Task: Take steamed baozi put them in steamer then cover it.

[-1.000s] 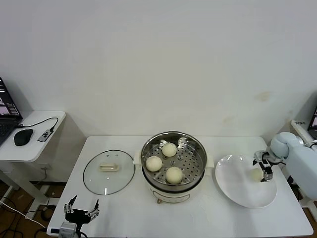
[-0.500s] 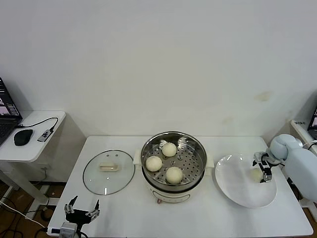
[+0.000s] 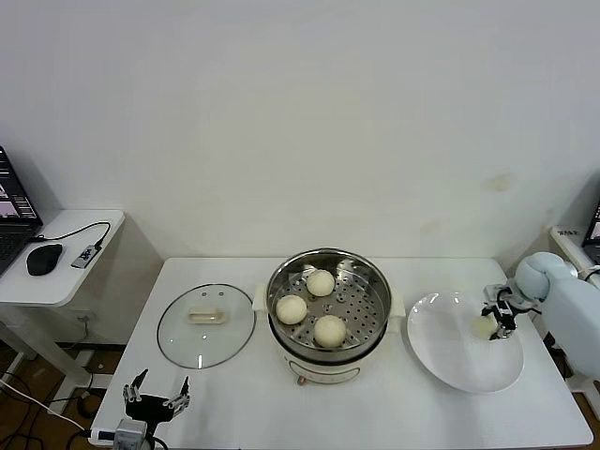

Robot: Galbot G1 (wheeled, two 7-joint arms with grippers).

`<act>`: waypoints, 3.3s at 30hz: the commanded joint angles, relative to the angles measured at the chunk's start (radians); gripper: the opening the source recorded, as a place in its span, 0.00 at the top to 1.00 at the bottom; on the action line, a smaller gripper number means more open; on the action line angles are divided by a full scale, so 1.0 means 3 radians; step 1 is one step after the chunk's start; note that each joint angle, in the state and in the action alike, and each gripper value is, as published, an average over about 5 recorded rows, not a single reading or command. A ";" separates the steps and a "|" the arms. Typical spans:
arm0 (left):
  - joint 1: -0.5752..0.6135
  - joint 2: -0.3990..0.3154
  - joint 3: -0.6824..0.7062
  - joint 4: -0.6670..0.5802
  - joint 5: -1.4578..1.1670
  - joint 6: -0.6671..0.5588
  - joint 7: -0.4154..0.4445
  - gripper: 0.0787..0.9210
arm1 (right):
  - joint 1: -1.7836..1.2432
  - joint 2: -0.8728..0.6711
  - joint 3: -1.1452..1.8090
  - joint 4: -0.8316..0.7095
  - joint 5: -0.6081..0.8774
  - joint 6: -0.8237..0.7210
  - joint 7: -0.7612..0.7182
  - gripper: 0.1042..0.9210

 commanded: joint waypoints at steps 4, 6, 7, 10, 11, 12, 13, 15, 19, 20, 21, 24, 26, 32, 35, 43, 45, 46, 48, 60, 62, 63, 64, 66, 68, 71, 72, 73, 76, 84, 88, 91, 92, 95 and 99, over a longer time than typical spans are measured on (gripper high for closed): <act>-0.0100 0.0017 0.0030 0.0018 0.0081 -0.0033 -0.0022 0.12 | 0.0678 -0.0451 -0.0761 0.0670 0.0994 -0.0603 -0.0259 0.43; -0.0116 0.0023 0.0040 -0.0008 0.0086 -0.0007 -0.0029 0.12 | 0.0977 -0.0555 -0.1037 0.0897 0.1291 -0.0756 -0.0358 0.43; -0.0124 0.0026 0.0044 -0.0024 0.0092 0.0009 -0.0032 0.12 | 0.1135 -0.0593 -0.1168 0.1008 0.1438 -0.0841 -0.0409 0.43; -0.0154 0.0035 0.0046 -0.0059 0.0119 0.0065 -0.0036 0.12 | 0.1667 -0.0631 -0.1631 0.1282 0.1890 -0.1076 -0.0507 0.42; -0.0166 0.0038 0.0043 -0.0068 0.0127 0.0088 -0.0038 0.12 | 0.1859 -0.0620 -0.1818 0.1347 0.2032 -0.1137 -0.0520 0.42; -0.0176 0.0041 0.0037 -0.0076 0.0134 0.0111 -0.0040 0.12 | 0.2068 -0.0595 -0.2016 0.1403 0.2178 -0.1191 -0.0524 0.42; -0.0184 0.0048 0.0029 -0.0084 0.0140 0.0132 -0.0042 0.12 | 0.2282 -0.0550 -0.2230 0.1455 0.2338 -0.1249 -0.0528 0.42; -0.0189 0.0073 0.0016 -0.0095 0.0139 0.0152 -0.0045 0.12 | 0.2635 -0.0435 -0.2567 0.1529 0.2602 -0.1359 -0.0534 0.42; -0.0188 0.0116 -0.0002 -0.0109 0.0139 0.0150 -0.0057 0.12 | 0.3141 -0.0131 -0.3087 0.1642 0.3106 -0.1605 -0.0517 0.42; -0.0190 0.0120 -0.0005 -0.0114 0.0135 0.0147 -0.0060 0.12 | 0.3236 -0.0055 -0.3187 0.1663 0.3214 -0.1655 -0.0504 0.42; -0.0193 0.0121 -0.0006 -0.0119 0.0118 0.0143 -0.0061 0.12 | 0.3313 0.0025 -0.3270 0.1682 0.3321 -0.1706 -0.0489 0.42; -0.0210 0.0113 -0.0008 -0.0131 0.0049 0.0131 -0.0059 0.12 | 0.3435 0.0229 -0.3405 0.1708 0.3540 -0.1829 -0.0451 0.42; -0.0219 0.0102 -0.0006 -0.0137 0.0012 0.0129 -0.0057 0.12 | 0.3463 0.0344 -0.3450 0.1704 0.3615 -0.1888 -0.0432 0.42; -0.0229 0.0091 -0.0006 -0.0177 -0.0011 0.0132 -0.0044 0.12 | 0.3406 0.0614 -0.3524 0.1656 0.3674 -0.1977 -0.0386 0.42; -0.0231 0.0082 -0.0014 -0.0204 -0.0021 0.0137 -0.0032 0.12 | 0.3263 0.0701 -0.3481 0.1624 0.3618 -0.1997 -0.0358 0.42; -0.0231 0.0044 -0.0007 -0.0218 -0.0023 0.0142 -0.0026 0.12 | 0.2821 0.0897 -0.3323 0.1438 0.3317 -0.1998 -0.0271 0.42; -0.0232 0.0041 -0.0007 -0.0208 -0.0022 0.0141 -0.0026 0.12 | 0.2736 0.0923 -0.3302 0.1393 0.3265 -0.2000 -0.0242 0.42; -0.0233 0.0041 -0.0007 -0.0203 -0.0023 0.0140 -0.0025 0.12 | 0.2705 0.0933 -0.3294 0.1373 0.3235 -0.1996 -0.0236 0.42; -0.0240 0.0040 -0.0006 -0.0195 -0.0022 0.0140 -0.0022 0.12 | 0.2640 0.0958 -0.3284 0.1321 0.3149 -0.1983 -0.0221 0.42; -0.0262 0.0034 0.0009 -0.0154 -0.0028 0.0139 -0.0007 0.12 | 0.2373 0.1040 -0.3218 0.1178 0.2816 -0.1965 -0.0100 0.42; -0.0266 0.0033 0.0012 -0.0147 -0.0028 0.0139 -0.0004 0.12 | 0.2361 0.1047 -0.3215 0.1163 0.2792 -0.1961 -0.0099 0.42; -0.0268 0.0034 0.0012 -0.0142 -0.0028 0.0139 -0.0004 0.12 | 0.2357 0.1049 -0.3214 0.1160 0.2781 -0.1960 -0.0099 0.42; -0.0269 0.0035 0.0012 -0.0136 -0.0028 0.0139 -0.0004 0.12 | 0.2354 0.1050 -0.3213 0.1157 0.2771 -0.1958 -0.0101 0.42; -0.0270 0.0035 0.0011 -0.0128 -0.0029 0.0138 -0.0004 0.12 | 0.2352 0.1049 -0.3214 0.1156 0.2758 -0.1957 -0.0106 0.42; -0.0271 0.0036 0.0010 -0.0124 -0.0031 0.0138 -0.0004 0.12 | 0.2354 0.1042 -0.3217 0.1162 0.2757 -0.1959 -0.0113 0.42; -0.0275 0.0036 0.0011 -0.0122 -0.0034 0.0139 -0.0003 0.12 | 0.2366 0.1028 -0.3216 0.1180 0.2772 -0.1967 -0.0106 0.42; -0.0277 0.0036 0.0012 -0.0122 -0.0033 0.0139 -0.0002 0.12 | 0.2372 0.1022 -0.3214 0.1187 0.2781 -0.1972 -0.0098 0.41; -0.0279 0.0035 0.0014 -0.0124 -0.0033 0.0139 -0.0001 0.12 | 0.2382 0.1014 -0.3211 0.1196 0.2793 -0.1980 -0.0091 0.40; -0.0284 0.0029 0.0019 -0.0133 -0.0032 0.0141 0.0002 0.12 | 0.2422 0.0979 -0.3205 0.1233 0.2818 -0.2003 -0.0084 0.31; -0.0271 0.0023 0.0008 -0.0181 -0.0031 0.0145 0.0007 0.12 | 0.2660 0.0657 -0.3029 0.1522 0.2956 -0.2058 -0.0130 0.13; -0.0265 0.0022 -0.0008 -0.0188 -0.0029 0.0151 -0.0007 0.12 | 0.2866 0.0339 -0.2795 0.1800 0.3129 -0.2074 -0.0137 0.12; -0.0262 0.0017 -0.0007 -0.0171 -0.0074 0.0144 -0.0042 0.12 | 0.2853 0.0022 -0.2482 0.2028 0.3316 -0.2089 0.0085 0.12; -0.0260 0.0015 -0.0005 -0.0168 -0.0102 0.0143 -0.0057 0.12 | 0.2801 -0.0086 -0.2333 0.2096 0.3380 -0.2090 0.0195 0.12; -0.0243 0.0005 0.0008 -0.0199 -0.0165 0.0140 -0.0096 0.12 | 0.2480 -0.0418 -0.1790 0.2266 0.3532 -0.2056 0.0605 0.12; -0.0225 -0.0017 0.0045 -0.0262 -0.0192 0.0115 -0.0152 0.12 | 0.1756 -0.0787 -0.0886 0.2517 0.3742 -0.1989 0.1605 0.12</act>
